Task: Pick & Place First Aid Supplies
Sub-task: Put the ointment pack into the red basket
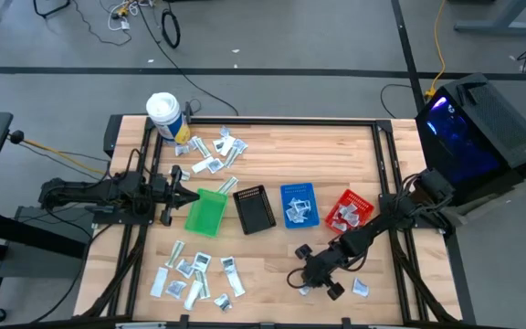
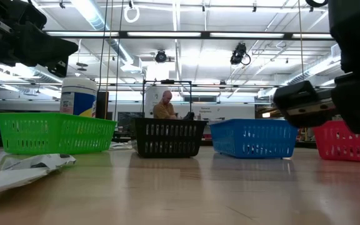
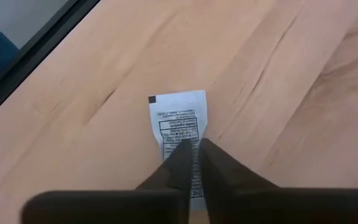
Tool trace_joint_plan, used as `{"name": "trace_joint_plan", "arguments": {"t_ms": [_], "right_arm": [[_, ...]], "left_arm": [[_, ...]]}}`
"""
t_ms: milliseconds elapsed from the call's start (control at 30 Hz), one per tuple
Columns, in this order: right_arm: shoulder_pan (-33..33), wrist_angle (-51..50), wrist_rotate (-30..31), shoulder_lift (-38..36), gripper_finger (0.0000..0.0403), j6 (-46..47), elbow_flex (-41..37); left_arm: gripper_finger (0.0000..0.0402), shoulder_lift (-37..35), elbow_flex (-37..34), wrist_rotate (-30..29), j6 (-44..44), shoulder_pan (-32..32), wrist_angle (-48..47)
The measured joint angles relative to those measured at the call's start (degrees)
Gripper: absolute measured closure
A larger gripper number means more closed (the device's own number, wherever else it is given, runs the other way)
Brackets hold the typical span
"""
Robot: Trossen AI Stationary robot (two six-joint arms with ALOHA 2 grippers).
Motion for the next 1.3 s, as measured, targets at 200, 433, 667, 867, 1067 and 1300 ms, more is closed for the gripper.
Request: {"name": "trace_joint_plan", "arguments": {"t_ms": [200, 433, 667, 867, 1067, 1300], "right_arm": [[0.0, 0.7, 0.0, 0.0, 0.0395, 2.0, -0.1], [0.0, 0.7, -0.1, -0.6, 0.04, 2.1, -0.2], [0.2, -0.8, 0.4, -5.2, 0.0402, 2.2, -0.3], [0.1, -4.1, 2.5, -12.2, 0.0402, 2.1, -0.3], [-0.4, -7.4, 7.4, -20.5, 0.0403, 2.0, -0.2], [-3.2, -10.2, 11.9, -29.3, 0.0403, 3.9, -0.2]], "left_arm": [[0.0369, 0.0, 0.0, 0.0, 0.0, 0.0, 0.0], [0.0369, 0.0, 0.0, 0.0, 0.0, 0.0, 0.0], [0.0369, 0.0, 0.0, 0.0, 0.0, 0.0, 0.0], [0.0369, 0.0, 0.0, 0.0, 0.0, 0.0, 0.0], [0.0369, 0.0, 0.0, 0.0, 0.0, 0.0, 0.0], [0.0369, 0.0, 0.0, 0.0, 0.0, 0.0, 0.2]]}}
